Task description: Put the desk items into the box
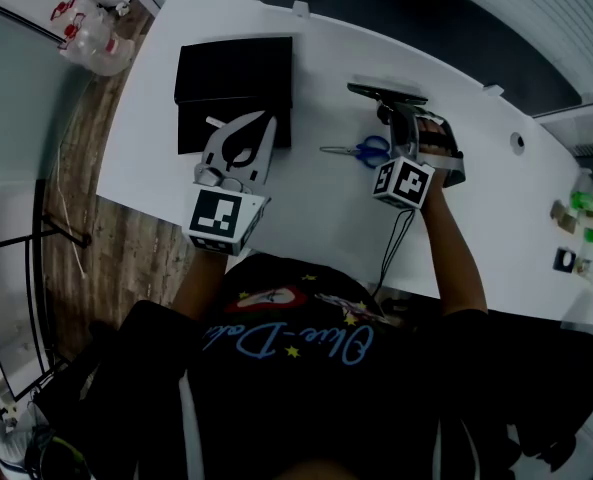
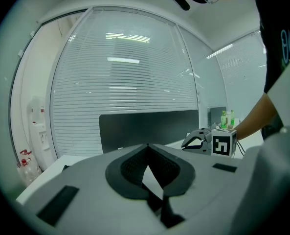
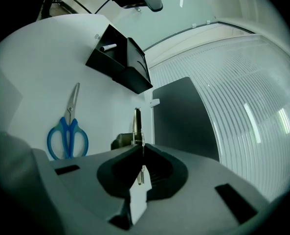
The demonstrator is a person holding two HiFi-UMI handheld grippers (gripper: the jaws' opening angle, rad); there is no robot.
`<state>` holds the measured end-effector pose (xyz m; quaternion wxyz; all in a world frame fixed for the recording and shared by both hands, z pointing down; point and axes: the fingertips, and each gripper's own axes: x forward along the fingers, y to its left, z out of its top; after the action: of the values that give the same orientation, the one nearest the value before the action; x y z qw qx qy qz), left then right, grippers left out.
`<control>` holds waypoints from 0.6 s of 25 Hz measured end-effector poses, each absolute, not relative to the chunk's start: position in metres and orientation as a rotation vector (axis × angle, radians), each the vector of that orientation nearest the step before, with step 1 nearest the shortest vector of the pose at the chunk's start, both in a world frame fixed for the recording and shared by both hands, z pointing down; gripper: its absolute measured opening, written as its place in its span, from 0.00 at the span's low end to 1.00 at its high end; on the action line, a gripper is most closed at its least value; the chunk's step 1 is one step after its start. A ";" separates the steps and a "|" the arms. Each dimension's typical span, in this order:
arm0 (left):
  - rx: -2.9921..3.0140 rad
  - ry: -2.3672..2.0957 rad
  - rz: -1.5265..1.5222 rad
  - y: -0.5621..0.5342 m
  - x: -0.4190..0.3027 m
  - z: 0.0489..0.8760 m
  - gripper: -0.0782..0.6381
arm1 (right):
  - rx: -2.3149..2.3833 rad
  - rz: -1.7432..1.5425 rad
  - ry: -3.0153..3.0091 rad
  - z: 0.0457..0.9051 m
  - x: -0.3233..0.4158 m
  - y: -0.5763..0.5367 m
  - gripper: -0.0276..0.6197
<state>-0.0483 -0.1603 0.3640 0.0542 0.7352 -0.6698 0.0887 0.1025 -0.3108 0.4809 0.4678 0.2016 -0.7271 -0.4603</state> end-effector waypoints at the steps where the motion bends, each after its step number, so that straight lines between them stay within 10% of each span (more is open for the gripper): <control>1: 2.239 -2.033 0.267 -0.161 -0.048 0.363 0.12 | 0.502 -1.133 -1.782 0.477 0.103 -0.310 0.07; 15: 2.320 -2.006 0.233 -0.174 -0.035 0.342 0.12 | 0.590 -1.179 -1.792 0.420 0.114 -0.295 0.07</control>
<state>-0.0353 -0.1737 0.3425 0.0327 0.7538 -0.6519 0.0756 0.1138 -0.2951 0.4195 0.4425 0.2379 -0.7223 -0.4752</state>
